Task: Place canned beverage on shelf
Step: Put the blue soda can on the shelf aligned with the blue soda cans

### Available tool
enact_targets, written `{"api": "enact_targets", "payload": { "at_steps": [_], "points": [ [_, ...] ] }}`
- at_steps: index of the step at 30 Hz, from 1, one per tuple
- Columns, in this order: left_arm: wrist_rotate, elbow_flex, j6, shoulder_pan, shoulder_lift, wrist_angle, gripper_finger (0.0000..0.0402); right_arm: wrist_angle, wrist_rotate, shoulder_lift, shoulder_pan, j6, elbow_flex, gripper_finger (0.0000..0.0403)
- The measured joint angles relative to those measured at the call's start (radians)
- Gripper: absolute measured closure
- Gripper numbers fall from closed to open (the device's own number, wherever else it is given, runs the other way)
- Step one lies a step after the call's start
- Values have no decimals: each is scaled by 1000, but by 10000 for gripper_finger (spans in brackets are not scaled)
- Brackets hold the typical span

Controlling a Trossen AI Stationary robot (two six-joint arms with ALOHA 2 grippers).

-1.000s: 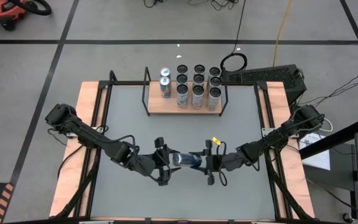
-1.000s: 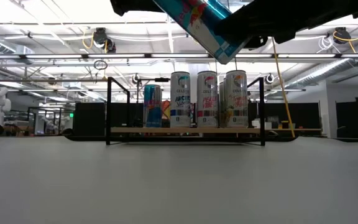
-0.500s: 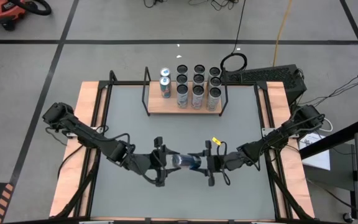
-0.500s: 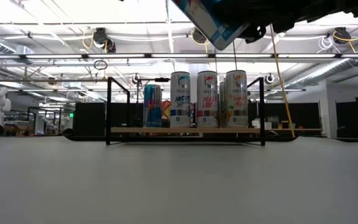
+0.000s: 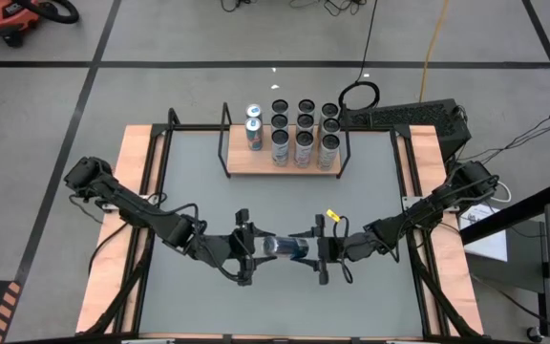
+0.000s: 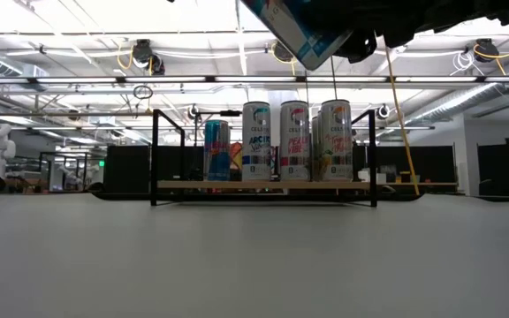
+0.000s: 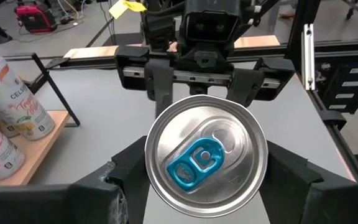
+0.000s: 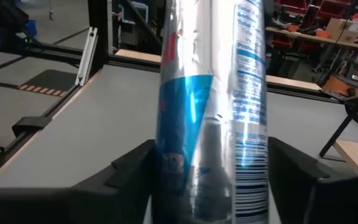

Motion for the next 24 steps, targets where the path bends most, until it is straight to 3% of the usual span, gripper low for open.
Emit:
{"api": "enact_targets", "payload": {
  "at_steps": [10, 24],
  "points": [
    [98, 1, 81, 22, -66, -86, 174, -40, 4, -16, -2, -5, 2, 92],
    [200, 237, 212, 244, -163, -660, 175, -500, -3, -226, 0, 84, 0, 85]
  ]
}}
